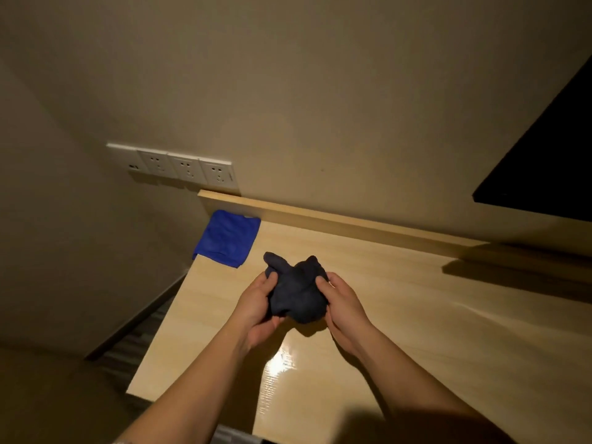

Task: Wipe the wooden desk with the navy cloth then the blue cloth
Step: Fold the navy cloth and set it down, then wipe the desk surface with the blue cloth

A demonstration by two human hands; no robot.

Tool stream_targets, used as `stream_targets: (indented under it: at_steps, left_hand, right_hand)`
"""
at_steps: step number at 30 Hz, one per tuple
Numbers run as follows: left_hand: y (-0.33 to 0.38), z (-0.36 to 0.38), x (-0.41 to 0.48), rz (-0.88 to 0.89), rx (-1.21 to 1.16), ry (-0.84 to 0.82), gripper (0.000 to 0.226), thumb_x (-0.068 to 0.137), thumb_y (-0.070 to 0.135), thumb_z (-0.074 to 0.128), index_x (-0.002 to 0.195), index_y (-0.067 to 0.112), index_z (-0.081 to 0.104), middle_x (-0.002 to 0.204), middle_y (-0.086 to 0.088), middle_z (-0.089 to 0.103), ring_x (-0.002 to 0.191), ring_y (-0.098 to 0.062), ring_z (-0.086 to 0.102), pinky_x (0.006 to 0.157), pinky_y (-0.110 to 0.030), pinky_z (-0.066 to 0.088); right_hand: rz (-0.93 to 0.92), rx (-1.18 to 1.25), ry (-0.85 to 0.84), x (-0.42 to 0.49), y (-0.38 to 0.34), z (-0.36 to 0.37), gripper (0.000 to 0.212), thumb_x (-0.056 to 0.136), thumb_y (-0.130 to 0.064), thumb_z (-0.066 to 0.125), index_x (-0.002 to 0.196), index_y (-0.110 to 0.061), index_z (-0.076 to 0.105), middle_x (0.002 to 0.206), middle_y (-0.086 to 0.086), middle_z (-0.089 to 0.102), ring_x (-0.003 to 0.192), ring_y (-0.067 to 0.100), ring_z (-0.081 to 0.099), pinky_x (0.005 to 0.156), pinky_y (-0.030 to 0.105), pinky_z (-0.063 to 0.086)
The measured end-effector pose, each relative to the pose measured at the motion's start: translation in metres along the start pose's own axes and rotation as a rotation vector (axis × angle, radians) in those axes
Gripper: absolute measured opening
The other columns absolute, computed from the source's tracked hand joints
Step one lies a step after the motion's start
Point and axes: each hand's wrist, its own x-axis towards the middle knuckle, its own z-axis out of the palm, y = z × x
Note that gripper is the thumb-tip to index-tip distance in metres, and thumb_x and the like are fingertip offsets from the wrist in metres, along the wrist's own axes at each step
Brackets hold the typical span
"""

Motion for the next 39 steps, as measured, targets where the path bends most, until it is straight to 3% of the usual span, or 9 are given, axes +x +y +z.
stream_targets:
  at_steps: [5,7,10,12,16,19,21,29,39]
  left_hand:
    - [0.057,-0.006,0.049,0.078,0.095,0.043,0.033,0.112,0.028,0.053,0.138,0.013,0.064,0.125,-0.018,0.076,0.111,-0.031,0.076,0.079,-0.04,0.065]
    - [0.084,-0.012,0.077,0.113,0.174,0.038,0.036,0.112,0.032,0.053,0.141,0.013,0.063,0.13,-0.018,0.074,0.116,-0.032,0.074,0.085,-0.042,0.064]
    - [0.112,-0.034,0.121,0.229,0.72,0.249,0.052,0.111,0.038,0.054,0.156,0.013,0.05,0.151,-0.015,0.059,0.136,-0.035,0.058,0.113,-0.05,0.049]
    - [0.123,-0.059,0.133,0.413,1.138,0.427,0.052,0.11,0.032,0.055,0.155,0.008,0.048,0.151,-0.017,0.057,0.138,-0.037,0.053,0.113,-0.049,0.044]
    - [0.147,-0.107,0.145,0.661,1.646,0.304,0.046,0.107,0.034,0.053,0.147,0.011,0.054,0.15,-0.019,0.051,0.137,-0.039,0.048,0.113,-0.054,0.039]
    - [0.16,-0.121,0.16,0.668,1.931,0.13,0.056,0.109,0.048,0.045,0.158,0.02,0.043,0.166,-0.017,0.034,0.155,-0.037,0.028,0.125,-0.058,0.024]
    - [0.16,-0.127,0.173,0.646,2.054,0.028,0.067,0.108,0.063,0.033,0.166,0.028,0.028,0.174,-0.012,0.021,0.162,-0.035,0.01,0.129,-0.058,0.011]
    - [0.146,-0.153,0.188,0.696,2.181,-0.045,0.1,0.09,0.092,0.004,0.17,0.033,-0.002,0.179,-0.007,-0.006,0.164,-0.032,-0.01,0.131,-0.057,-0.002]
    - [0.125,-0.18,0.156,0.696,2.208,-0.052,0.093,0.089,0.094,0.006,0.167,0.045,-0.008,0.179,-0.011,-0.007,0.164,-0.035,-0.007,0.131,-0.056,0.004]
  right_hand:
    - [-0.1,-0.167,0.148,0.059,-0.018,0.042,0.014,0.108,-0.042,0.051,0.104,-0.05,0.062,0.104,-0.015,0.076,0.095,0.01,0.074,0.09,0.046,0.062]
    - [-0.145,-0.188,0.201,0.089,-0.024,0.056,0.013,0.108,-0.043,0.048,0.108,-0.047,0.06,0.109,-0.01,0.076,0.097,0.015,0.074,0.089,0.048,0.061]
    - [-0.117,-0.503,0.314,0.127,-0.015,0.062,0.04,0.109,-0.044,0.041,0.143,-0.024,0.045,0.133,0.003,0.061,0.118,0.031,0.063,0.1,0.049,0.053]
    - [-0.102,-0.845,0.419,0.129,0.003,0.056,0.052,0.109,-0.042,0.04,0.152,-0.013,0.039,0.146,0.014,0.051,0.129,0.036,0.053,0.102,0.043,0.046]
    - [-0.303,-1.324,0.456,0.087,0.05,0.051,0.052,0.103,-0.055,0.04,0.148,-0.029,0.043,0.147,0.004,0.049,0.133,0.028,0.041,0.101,0.048,0.039]
    - [-0.176,-1.501,0.396,0.061,0.086,0.058,0.071,0.095,-0.08,0.026,0.157,-0.046,0.02,0.171,-0.002,0.017,0.157,0.027,0.005,0.118,0.057,0.015]
    - [-0.129,-1.597,0.424,0.055,0.104,0.06,0.082,0.089,-0.089,0.013,0.16,-0.048,0.007,0.173,-0.005,-0.002,0.158,0.026,-0.012,0.119,0.063,0.003]
    - [-0.19,-1.652,0.538,0.059,0.116,0.058,0.082,0.09,-0.09,0.016,0.16,-0.048,0.011,0.173,-0.007,0.005,0.159,0.024,-0.006,0.12,0.062,0.007]
    - [-0.221,-1.632,0.549,0.059,0.117,0.058,0.085,0.088,-0.091,0.012,0.161,-0.046,0.013,0.173,-0.005,0.008,0.159,0.027,-0.002,0.12,0.064,0.009]
